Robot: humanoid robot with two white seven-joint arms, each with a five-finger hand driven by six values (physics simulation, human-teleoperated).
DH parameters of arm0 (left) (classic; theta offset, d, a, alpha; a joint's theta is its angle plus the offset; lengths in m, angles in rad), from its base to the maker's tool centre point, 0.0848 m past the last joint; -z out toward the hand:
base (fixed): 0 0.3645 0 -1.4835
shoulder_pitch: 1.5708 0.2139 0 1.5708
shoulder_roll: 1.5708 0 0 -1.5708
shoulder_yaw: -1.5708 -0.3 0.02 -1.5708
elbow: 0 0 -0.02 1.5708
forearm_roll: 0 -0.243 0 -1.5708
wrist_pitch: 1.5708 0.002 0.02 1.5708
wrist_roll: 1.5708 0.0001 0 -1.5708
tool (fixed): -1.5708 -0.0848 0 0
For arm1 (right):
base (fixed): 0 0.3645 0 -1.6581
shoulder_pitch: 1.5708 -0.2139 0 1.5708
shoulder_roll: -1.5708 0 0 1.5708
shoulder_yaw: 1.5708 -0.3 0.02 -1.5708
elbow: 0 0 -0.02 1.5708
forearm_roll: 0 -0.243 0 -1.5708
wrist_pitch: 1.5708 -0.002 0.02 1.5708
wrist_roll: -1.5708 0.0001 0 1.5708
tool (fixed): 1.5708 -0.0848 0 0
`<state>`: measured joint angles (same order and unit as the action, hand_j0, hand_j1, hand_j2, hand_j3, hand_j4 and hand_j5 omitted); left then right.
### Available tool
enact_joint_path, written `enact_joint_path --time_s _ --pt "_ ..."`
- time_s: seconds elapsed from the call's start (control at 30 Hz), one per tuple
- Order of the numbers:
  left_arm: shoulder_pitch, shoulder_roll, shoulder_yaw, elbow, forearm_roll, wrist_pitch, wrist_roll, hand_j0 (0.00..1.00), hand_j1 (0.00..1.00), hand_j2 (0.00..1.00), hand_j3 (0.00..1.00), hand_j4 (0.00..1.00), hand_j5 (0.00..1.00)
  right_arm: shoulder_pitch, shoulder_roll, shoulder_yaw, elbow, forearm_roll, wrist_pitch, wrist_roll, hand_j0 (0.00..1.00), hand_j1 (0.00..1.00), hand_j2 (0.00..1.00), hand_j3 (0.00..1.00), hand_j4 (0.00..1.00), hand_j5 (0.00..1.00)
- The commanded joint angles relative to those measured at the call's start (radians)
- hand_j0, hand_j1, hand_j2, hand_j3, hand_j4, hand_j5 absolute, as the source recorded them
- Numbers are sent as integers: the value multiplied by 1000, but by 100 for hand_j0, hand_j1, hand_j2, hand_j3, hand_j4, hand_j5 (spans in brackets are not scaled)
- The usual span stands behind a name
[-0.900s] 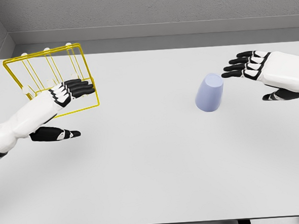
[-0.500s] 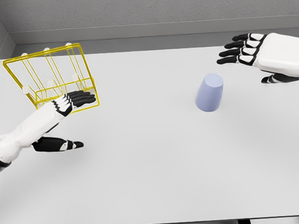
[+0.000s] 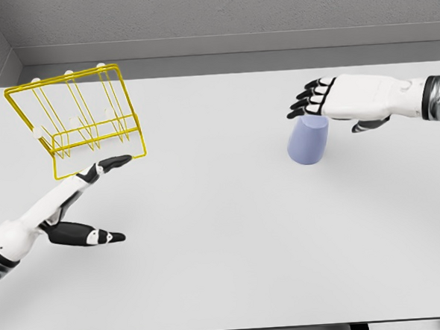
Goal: Place the cup on the cup holder with both arms
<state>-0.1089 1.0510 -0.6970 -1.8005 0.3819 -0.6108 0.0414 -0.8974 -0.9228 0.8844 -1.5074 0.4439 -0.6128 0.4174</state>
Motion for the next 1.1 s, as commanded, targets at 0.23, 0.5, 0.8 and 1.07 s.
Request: enact_joint_path --time_s 0.23,0.5,0.8,1.07 --pt "-71 -146 -67 0 87 45 -8 100 100 100 100 100 100 -6 93 22 108 62 2 6 100 100 100 100 100 100" --pt "-124 -154 -119 3 176 223 -11 100 100 100 100 100 100 -6 131 28 159 88 2 6 100 100 100 100 100 100" --pt "-126 -155 -148 15 209 375 -11 100 100 100 100 100 100 -3 176 45 213 113 2 4 100 100 100 100 100 100" --pt "-163 -157 -144 24 310 404 -9 100 100 100 100 100 100 -2 177 45 213 118 2 4 92 92 92 92 92 92"
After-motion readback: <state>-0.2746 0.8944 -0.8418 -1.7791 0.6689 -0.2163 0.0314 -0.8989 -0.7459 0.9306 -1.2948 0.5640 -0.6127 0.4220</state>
